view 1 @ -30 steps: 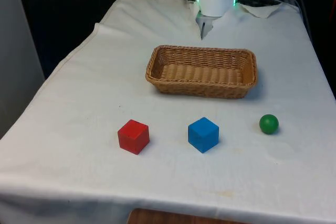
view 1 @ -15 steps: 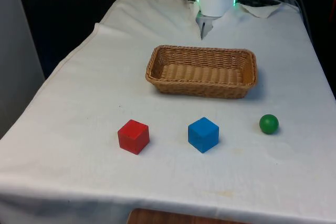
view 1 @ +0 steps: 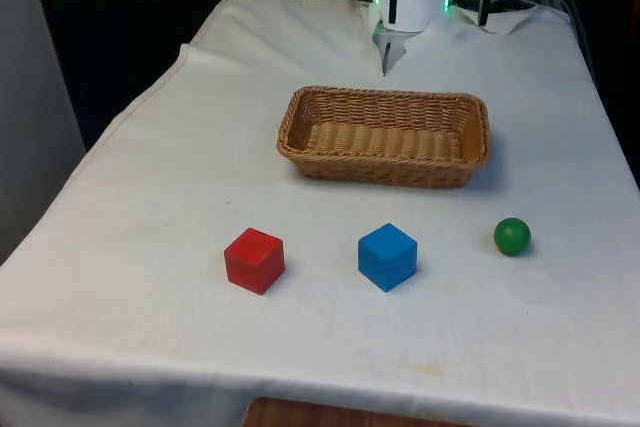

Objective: Place all non-red objects into the basket.

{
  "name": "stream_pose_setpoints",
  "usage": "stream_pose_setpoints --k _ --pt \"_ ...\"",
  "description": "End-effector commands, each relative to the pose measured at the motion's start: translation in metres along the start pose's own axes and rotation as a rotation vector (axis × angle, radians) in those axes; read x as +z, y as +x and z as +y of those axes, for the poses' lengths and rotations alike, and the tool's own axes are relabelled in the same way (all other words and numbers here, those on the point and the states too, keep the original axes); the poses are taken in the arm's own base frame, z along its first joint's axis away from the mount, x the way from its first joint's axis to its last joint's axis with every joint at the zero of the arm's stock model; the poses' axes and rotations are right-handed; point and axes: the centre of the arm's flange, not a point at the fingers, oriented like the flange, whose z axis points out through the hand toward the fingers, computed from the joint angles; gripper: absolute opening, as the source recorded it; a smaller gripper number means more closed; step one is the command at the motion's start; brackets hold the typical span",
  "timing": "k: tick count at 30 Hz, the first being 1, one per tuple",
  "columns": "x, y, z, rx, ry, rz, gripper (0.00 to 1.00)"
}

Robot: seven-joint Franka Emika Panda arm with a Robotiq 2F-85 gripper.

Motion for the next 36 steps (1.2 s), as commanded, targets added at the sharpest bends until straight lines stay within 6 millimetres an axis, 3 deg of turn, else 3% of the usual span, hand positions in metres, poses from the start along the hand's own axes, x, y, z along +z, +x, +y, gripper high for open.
stream_pose_setpoints --k 1,36 --pt "0.006 0.003 0.000 0.014 0.006 0.001 1.00" --pt "0.090 0.037 -0.009 0.195 -0.015 0.038 1.00"
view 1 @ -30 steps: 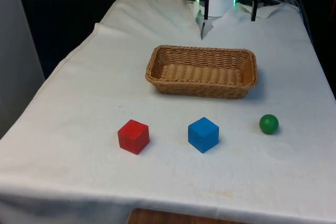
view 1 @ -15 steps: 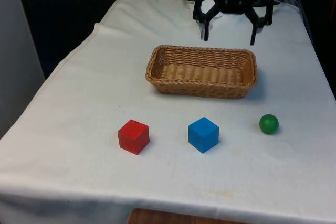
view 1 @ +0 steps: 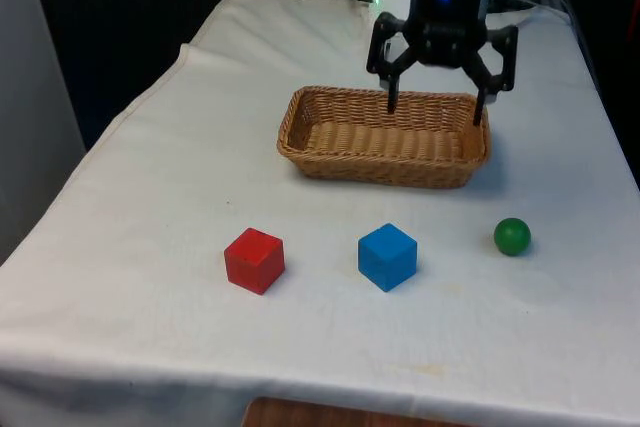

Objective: Place all non-red objects into the basket.

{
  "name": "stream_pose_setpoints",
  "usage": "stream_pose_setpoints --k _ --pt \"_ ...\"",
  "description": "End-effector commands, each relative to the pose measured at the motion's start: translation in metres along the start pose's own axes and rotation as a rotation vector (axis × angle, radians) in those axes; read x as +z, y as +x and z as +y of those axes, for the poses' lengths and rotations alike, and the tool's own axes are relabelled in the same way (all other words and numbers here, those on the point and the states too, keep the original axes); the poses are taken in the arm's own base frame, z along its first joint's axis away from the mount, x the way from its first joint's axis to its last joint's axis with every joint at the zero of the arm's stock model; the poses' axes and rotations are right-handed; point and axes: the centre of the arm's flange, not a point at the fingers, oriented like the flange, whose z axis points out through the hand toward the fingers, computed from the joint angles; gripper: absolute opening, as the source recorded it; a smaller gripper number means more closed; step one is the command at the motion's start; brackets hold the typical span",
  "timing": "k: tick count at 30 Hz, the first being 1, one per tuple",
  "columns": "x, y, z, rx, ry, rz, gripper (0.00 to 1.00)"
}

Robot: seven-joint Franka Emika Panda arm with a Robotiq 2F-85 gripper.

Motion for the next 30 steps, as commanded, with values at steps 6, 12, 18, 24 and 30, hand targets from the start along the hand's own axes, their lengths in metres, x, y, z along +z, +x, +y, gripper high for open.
stream_pose_setpoints --k 6,12,18,24,30 --pt "0.017 0.004 -0.002 0.048 0.002 0.021 1.00" --pt "0.030 0.006 -0.002 0.076 0.000 0.033 1.00" --pt "0.043 0.009 0.000 0.107 -0.003 0.044 1.00" --pt "0.057 0.012 0.006 0.141 -0.008 0.055 1.00" --pt "0.073 0.015 0.011 0.167 -0.003 0.063 1.00"
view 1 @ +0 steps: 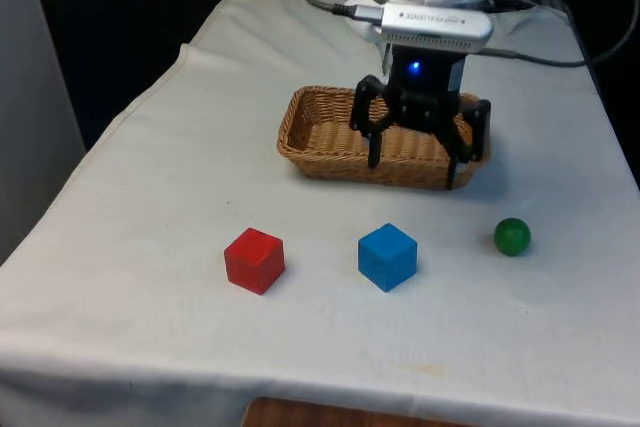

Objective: Place all non-red objects into the basket.

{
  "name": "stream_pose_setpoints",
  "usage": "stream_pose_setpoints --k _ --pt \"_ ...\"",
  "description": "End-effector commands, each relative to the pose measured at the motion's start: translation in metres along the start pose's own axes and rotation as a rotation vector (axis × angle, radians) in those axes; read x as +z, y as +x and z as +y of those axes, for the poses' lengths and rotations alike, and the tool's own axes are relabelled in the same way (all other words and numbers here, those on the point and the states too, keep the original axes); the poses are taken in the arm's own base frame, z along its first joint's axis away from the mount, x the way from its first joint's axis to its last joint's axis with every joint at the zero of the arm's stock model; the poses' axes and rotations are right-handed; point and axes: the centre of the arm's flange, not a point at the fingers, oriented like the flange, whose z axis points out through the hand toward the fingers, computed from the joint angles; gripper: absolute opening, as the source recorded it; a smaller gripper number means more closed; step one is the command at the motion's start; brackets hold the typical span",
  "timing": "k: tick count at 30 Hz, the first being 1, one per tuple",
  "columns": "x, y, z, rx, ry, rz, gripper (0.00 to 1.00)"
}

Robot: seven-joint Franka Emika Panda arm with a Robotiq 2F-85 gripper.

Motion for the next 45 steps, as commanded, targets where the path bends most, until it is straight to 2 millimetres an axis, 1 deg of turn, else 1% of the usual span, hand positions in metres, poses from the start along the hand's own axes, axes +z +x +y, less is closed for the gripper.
stream_pose_setpoints --k 1,4,5,6,8,9,11,15,16,21,24,25,32,33,39,42,43,45 --pt "0.006 0.003 0.002 0.012 0.012 0.003 1.00" --pt "0.015 0.004 0.003 0.025 0.018 0.004 1.00" --pt "0.012 0.002 0.004 0.018 0.009 0.005 1.00" --pt "0.018 0.005 0.004 0.030 0.019 0.005 1.00" --pt "0.023 0.007 0.004 0.036 0.022 0.008 1.00" --pt "0.029 0.009 0.004 0.045 0.026 0.007 1.00" --pt "0.033 0.011 0.003 0.053 0.027 0.008 1.00" --pt "0.037 0.014 0.002 0.056 0.022 0.011 1.00" --pt "0.041 0.017 0.001 0.070 0.027 0.011 1.00" --pt "0.048 0.021 -0.001 0.090 0.027 0.013 1.00" --pt "0.048 0.022 -0.001 0.088 0.019 0.019 1.00" --pt "0.051 0.025 -0.003 0.104 0.023 0.017 1.00" --pt "0.061 0.030 -0.005 0.137 0.018 0.023 1.00" --pt "0.059 0.028 -0.005 0.127 0.013 0.027 1.00" --pt "0.073 0.030 -0.007 0.164 0.007 0.019 1.00" --pt "0.078 0.030 -0.008 0.175 0.002 0.019 1.00" --pt "0.075 0.030 -0.008 0.168 0.005 0.024 1.00" --pt "0.081 0.031 -0.009 0.181 -0.001 0.019 1.00"
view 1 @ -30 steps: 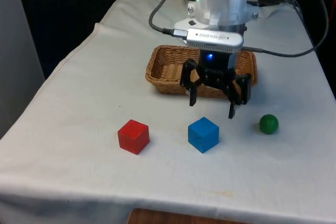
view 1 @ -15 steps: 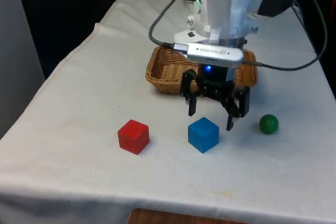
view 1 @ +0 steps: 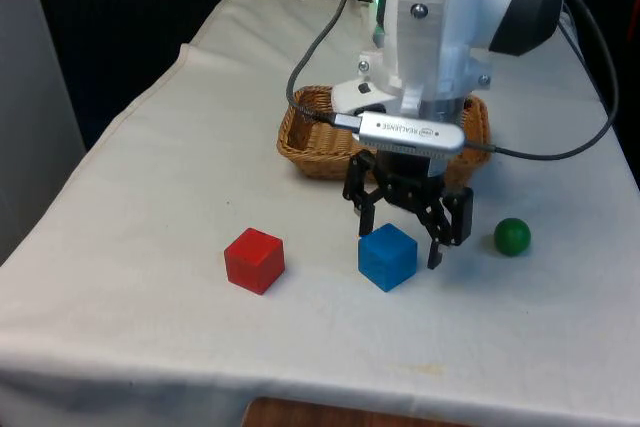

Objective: Place all non-red objects into the basket.

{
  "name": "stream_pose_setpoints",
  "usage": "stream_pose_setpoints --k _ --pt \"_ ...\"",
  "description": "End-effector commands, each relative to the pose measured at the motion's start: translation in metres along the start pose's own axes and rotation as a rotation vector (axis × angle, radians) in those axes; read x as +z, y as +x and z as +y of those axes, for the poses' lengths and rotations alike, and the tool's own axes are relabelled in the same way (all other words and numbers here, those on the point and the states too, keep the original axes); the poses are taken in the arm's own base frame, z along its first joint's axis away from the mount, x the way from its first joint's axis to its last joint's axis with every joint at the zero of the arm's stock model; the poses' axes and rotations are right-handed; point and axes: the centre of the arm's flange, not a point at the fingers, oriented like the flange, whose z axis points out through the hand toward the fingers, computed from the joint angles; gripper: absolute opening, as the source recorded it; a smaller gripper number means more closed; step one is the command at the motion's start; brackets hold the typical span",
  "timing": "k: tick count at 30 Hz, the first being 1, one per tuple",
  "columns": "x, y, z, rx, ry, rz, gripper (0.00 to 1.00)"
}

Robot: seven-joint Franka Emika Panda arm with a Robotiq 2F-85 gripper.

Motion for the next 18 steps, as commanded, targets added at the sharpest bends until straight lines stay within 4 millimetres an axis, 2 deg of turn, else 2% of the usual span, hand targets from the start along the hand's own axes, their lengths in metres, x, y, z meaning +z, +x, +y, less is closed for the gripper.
stream_pose_setpoints --k 1,6,18 --pt "0.0041 0.0009 -0.0003 0.009 -0.006 -0.004 1.00" --pt "0.0128 0.0045 -0.0019 0.029 -0.017 0.004 1.00" --pt "0.0100 0.0092 -0.0024 0.035 -0.018 0.019 1.00"
